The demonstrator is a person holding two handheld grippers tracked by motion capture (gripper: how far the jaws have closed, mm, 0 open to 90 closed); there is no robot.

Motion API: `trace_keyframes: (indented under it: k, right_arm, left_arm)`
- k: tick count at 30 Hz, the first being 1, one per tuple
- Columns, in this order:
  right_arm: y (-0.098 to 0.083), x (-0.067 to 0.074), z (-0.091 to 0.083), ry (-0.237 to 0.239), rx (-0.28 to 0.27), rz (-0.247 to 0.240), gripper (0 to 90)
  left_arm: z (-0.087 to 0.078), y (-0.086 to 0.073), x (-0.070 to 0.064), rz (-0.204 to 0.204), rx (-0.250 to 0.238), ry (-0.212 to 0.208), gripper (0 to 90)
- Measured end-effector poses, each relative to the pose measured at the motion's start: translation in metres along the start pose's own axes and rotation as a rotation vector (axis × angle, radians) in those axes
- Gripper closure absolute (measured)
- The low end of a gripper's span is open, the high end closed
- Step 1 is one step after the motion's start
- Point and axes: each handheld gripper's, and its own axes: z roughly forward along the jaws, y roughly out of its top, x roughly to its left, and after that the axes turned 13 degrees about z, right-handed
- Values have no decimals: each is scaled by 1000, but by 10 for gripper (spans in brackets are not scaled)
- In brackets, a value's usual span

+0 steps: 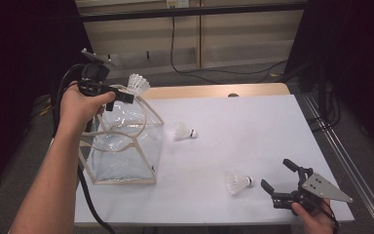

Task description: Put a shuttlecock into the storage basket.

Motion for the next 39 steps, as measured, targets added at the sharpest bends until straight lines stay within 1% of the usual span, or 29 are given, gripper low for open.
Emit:
trace_keyframes:
  k: [5, 6, 13, 14, 16, 17, 20, 26, 31, 35, 38, 39]
  right_arm:
    - [0, 0, 0, -1, -1, 0, 4]
    - [0, 0, 0, -1, 0, 0, 4]
    - [0, 0, 0, 0, -1, -2, 4]
    - [0, 0, 0, 0, -1, -2, 4]
    - [0, 0, 0, -2, -1, 0, 4]
    - [0, 0, 0, -1, -1, 0, 4]
    - [0, 0, 0, -1, -1, -1, 4]
    - [0, 0, 0, 0, -2, 0, 4]
    - [0, 0, 0, 0, -2, 0, 4]
    - [0, 0, 0, 1, -2, 0, 4]
    - [0, 0, 0, 1, -2, 0, 4]
    - [0, 0, 0, 1, -2, 0, 4]
  left_arm:
    - [-1, -1, 2, -2, 3, 13, 657]
    - [-2, -2, 3, 0, 5, 9, 658]
    - [-4, -5, 8, -18, -4, 31, 658]
    - [-4, -5, 8, -26, -8, 34, 658]
    - [-5, -6, 10, -20, -4, 36, 657]
    - [-5, -7, 10, -29, -6, 37, 658]
    - [-4, -8, 12, -33, -5, 44, 658]
    - [-3, -11, 16, -34, -4, 51, 658]
    - [-3, -13, 20, -48, -5, 60, 658]
    - [-4, -15, 22, -57, -10, 76, 657]
    - [-5, -16, 23, -65, -15, 82, 658]
    - [-5, -16, 24, -66, -11, 78, 657]
